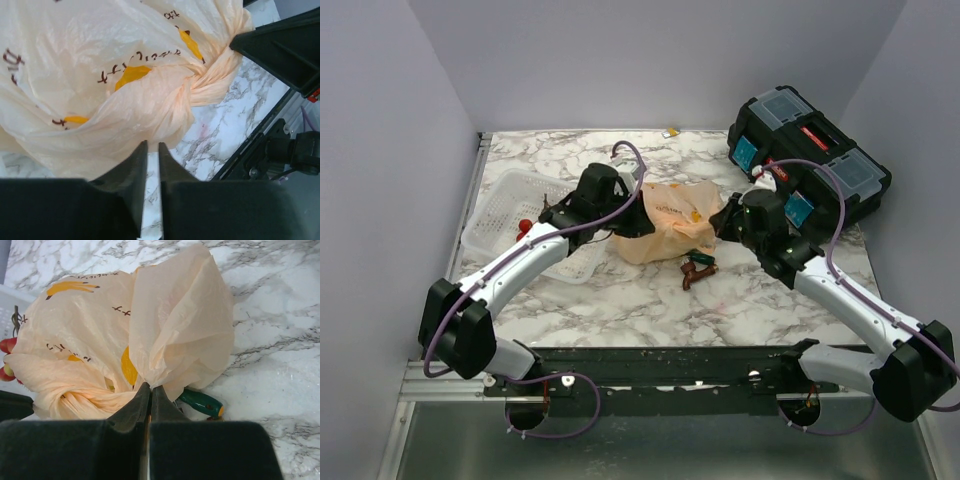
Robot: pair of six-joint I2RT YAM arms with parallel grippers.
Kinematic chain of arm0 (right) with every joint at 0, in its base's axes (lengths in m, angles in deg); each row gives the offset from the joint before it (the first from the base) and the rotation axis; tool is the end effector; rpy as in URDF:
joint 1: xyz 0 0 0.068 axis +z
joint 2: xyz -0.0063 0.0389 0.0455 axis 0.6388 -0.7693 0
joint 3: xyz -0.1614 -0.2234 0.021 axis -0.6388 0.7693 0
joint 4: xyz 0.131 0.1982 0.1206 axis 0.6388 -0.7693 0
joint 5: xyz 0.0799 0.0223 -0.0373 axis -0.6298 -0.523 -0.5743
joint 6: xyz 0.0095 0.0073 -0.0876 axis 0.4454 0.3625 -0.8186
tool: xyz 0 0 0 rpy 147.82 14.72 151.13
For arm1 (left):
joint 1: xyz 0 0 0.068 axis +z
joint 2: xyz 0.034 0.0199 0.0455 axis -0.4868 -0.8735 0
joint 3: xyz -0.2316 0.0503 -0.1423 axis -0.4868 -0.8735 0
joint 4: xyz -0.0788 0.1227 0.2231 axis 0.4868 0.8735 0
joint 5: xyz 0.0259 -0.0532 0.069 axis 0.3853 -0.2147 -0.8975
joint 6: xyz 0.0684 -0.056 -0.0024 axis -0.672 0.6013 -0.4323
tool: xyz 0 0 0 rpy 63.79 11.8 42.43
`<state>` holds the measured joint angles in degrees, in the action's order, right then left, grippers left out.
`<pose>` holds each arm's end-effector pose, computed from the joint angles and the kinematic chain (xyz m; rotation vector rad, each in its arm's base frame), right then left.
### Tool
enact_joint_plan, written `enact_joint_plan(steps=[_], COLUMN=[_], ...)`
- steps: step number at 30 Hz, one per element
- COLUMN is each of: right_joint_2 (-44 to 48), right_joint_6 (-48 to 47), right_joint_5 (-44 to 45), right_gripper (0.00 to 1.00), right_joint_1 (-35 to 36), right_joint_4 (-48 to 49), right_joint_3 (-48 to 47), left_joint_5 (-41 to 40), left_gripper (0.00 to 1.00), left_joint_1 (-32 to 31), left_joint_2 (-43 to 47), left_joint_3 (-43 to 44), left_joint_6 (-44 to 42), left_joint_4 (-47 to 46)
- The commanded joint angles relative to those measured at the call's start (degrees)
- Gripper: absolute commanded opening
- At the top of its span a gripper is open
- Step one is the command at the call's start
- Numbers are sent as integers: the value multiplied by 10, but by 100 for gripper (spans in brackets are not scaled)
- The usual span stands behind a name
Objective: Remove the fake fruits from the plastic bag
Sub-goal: Untie the plastic bag at the center of the board.
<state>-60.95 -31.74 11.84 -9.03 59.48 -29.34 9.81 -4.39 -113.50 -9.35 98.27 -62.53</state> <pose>0.2664 0.1389 0.2719 0.1665 2.0584 0.4731 0.2835 -0.2219 0.2826 0.3582 2.2705 -0.9808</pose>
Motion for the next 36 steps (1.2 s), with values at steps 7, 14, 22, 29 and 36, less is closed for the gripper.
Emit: enact_joint_plan(steps=[7, 14, 22, 29, 36], right_joint_2=[-7, 0, 8, 9, 16], right_joint_6=[-53, -57, -54, -53, -50], right_joint_5=[-59, -81, -92, -92, -102], right_gripper=[1, 1, 1, 1, 1], right_joint_1=[0, 0, 0, 0, 0], right_joint_4=[22, 31, 18, 6, 8], right_joint_3=[-16, -13, -20, -22, -12], left_joint_5=[-56, -77, -122, -222, -240], left_gripper=[43, 60, 56, 56, 50], left_joint_1=[-17, -54, -97, -135, -136], left_joint_2=[47, -96, -164, -160, -161], left_joint_3=[68, 277, 306, 272, 265], left_joint_6=[-75, -166, -252, -280, -281], left_joint_4=[48, 222, 271, 248, 236])
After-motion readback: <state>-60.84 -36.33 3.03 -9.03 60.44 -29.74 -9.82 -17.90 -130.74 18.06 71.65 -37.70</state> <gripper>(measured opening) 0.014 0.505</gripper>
